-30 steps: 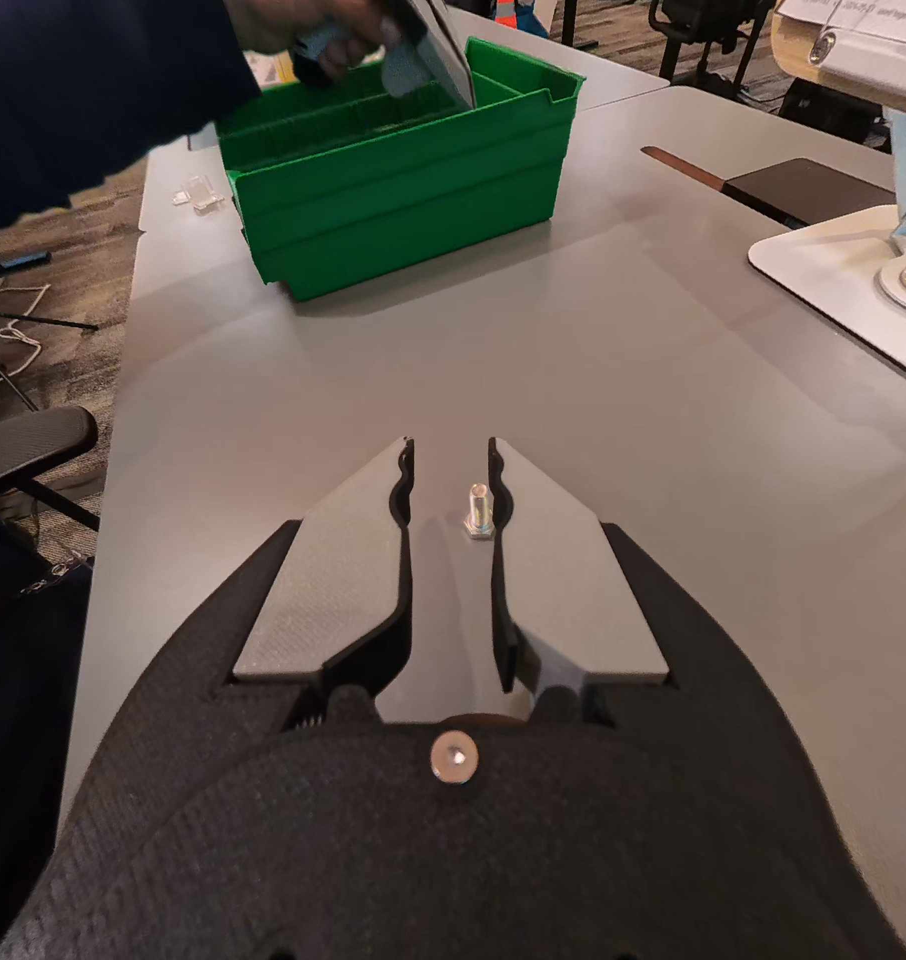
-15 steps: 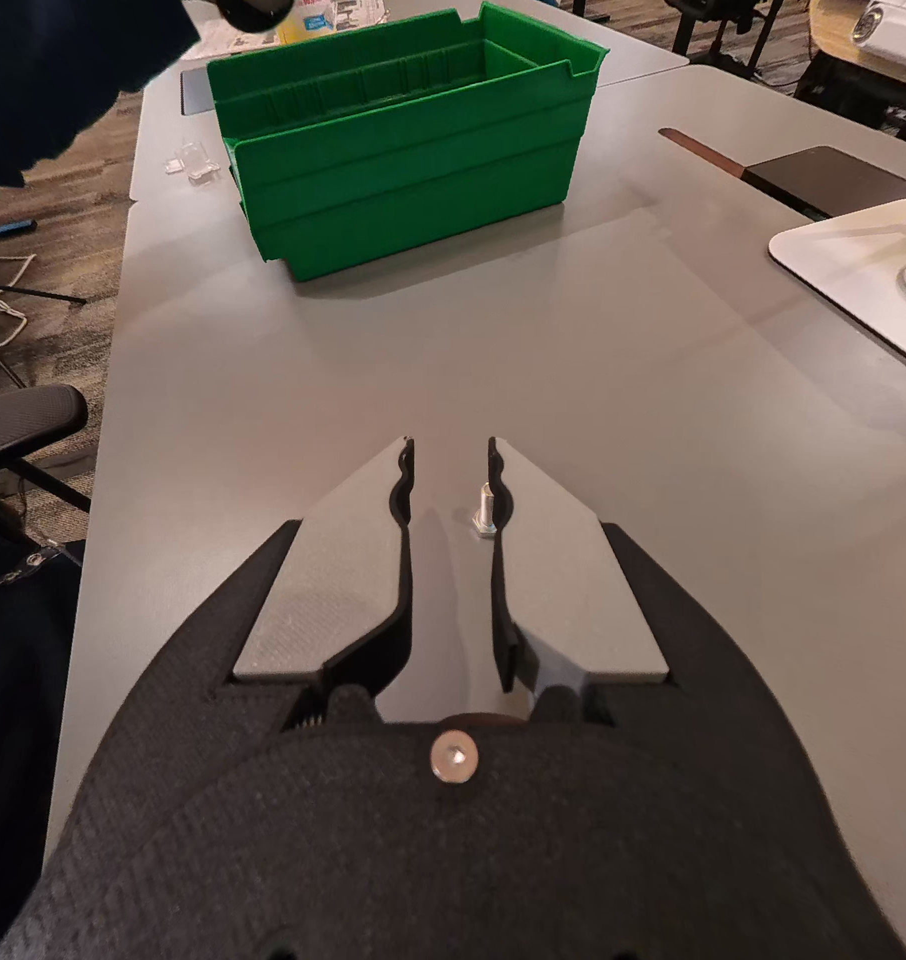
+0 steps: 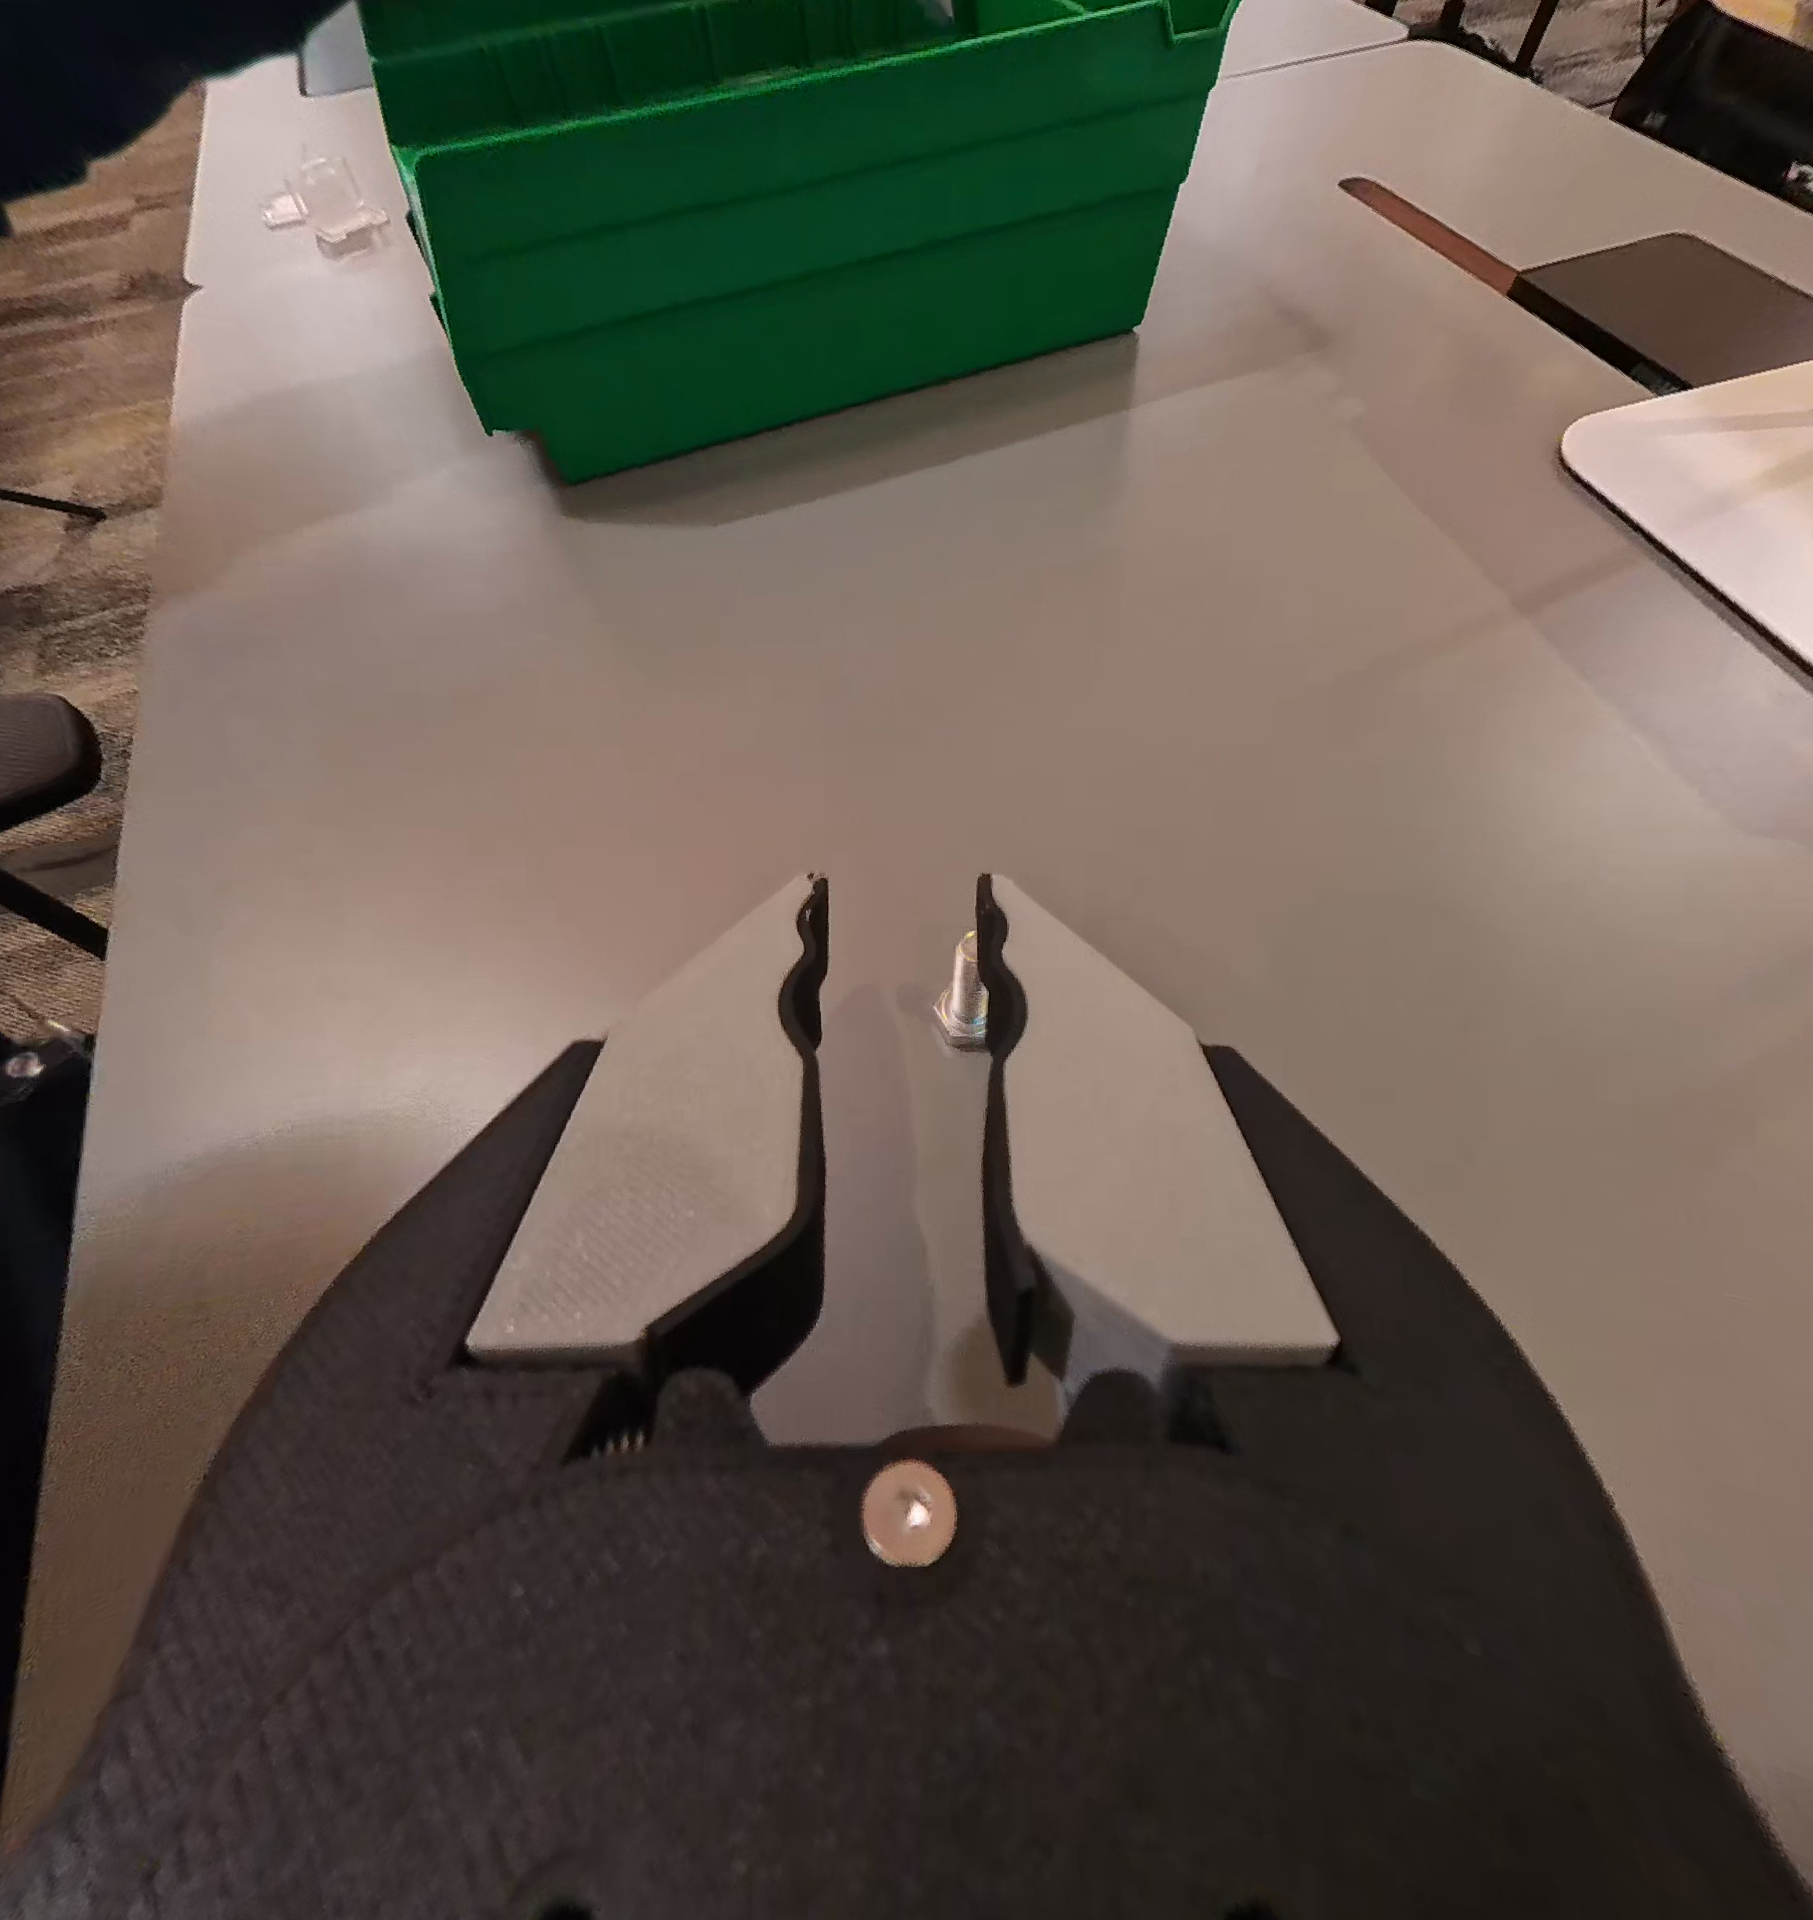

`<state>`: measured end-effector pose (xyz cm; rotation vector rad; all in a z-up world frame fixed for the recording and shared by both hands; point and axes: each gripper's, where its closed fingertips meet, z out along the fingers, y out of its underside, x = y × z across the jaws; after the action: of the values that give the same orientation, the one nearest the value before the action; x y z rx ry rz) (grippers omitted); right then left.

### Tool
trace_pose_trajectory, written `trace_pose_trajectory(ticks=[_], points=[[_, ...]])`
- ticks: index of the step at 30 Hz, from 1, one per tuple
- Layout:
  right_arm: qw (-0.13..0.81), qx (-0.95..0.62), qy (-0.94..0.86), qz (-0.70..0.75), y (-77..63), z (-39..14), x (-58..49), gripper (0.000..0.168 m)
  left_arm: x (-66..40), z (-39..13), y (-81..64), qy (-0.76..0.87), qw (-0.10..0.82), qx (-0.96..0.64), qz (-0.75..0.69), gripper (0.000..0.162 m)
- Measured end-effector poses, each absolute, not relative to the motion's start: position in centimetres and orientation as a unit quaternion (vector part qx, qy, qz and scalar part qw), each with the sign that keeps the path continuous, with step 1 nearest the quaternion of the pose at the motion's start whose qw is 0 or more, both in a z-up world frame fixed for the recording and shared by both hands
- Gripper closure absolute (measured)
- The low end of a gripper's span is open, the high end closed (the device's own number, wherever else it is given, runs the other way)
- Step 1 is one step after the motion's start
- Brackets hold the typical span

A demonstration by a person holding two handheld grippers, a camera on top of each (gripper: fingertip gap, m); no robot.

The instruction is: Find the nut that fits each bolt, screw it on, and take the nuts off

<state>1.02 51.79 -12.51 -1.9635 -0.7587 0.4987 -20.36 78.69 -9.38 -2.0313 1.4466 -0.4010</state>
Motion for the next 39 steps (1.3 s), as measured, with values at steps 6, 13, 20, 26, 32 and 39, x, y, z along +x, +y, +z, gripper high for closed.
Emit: trace_pose_trajectory(ticks=[6, 13, 20, 26, 32, 39], points=[[0.493, -0.781, -0.339, 0.180, 52.1, -12.3, 1.0, 0.143, -18.5, -14.0, 79.7, 0.581, 0.253, -0.765, -0.112, 0.141], [0.518, -0.764, -0.334, 0.191, 52.5, -11.4, 1.0, 0.143, -17.3, -16.7, 80.7, 0.631, 0.224, -0.739, -0.077, 0.141], [0.509, -0.770, -0.336, 0.187, 52.7, -12.2, 1.2, 0.143, -16.3, -18.2, 82.6, 0.631, 0.216, -0.743, -0.063, 0.141], [0.510, -0.770, -0.335, 0.185, 52.6, -12.0, 1.4, 0.144, -15.9, -18.2, 82.6, 0.639, 0.208, -0.738, -0.068, 0.145], [0.516, -0.767, -0.333, 0.183, 52.4, -11.5, 1.7, 0.144, -16.7, -18.3, 82.4, 0.625, 0.194, -0.754, -0.064, 0.146], [0.526, -0.755, -0.343, 0.190, 51.7, -10.4, 0.9, 0.145, -19.5, -16.9, 81.6, 0.586, 0.201, -0.780, -0.088, 0.146]])
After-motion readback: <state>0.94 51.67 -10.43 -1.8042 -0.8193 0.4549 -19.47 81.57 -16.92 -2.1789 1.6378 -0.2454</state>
